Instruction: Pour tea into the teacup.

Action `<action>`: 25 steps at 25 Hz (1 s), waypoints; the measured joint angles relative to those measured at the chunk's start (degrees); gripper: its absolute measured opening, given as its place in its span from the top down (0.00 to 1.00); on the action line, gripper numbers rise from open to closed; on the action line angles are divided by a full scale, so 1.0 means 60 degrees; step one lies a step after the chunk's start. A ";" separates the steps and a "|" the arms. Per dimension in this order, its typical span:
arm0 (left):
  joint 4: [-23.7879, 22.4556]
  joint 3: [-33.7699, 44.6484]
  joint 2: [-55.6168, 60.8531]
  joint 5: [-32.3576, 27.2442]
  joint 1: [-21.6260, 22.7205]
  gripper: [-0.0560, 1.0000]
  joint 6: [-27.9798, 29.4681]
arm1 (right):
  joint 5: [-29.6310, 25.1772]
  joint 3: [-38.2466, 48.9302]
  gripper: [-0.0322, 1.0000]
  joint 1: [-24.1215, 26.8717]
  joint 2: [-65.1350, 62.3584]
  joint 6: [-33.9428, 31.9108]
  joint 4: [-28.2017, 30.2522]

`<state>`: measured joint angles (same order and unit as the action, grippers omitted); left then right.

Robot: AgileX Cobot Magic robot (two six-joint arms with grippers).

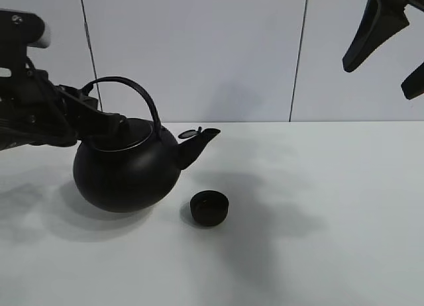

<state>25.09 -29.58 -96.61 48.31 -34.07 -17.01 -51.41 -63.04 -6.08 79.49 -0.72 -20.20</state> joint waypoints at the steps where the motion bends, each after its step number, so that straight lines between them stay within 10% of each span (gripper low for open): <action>1: 0.0003 0.0214 0.0079 0.0213 0.0000 0.83 0.0191 | 0.0000 0.0000 0.48 0.0000 0.0000 0.0000 0.0000; 25: 0.0378 0.1985 0.0429 0.1521 0.0122 0.83 0.0961 | 0.0022 0.0000 0.48 0.0000 0.0000 0.0000 -0.0030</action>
<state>27.36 -17.67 -94.04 57.43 -33.34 -11.25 -51.28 -63.04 -6.08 79.49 -0.72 -20.38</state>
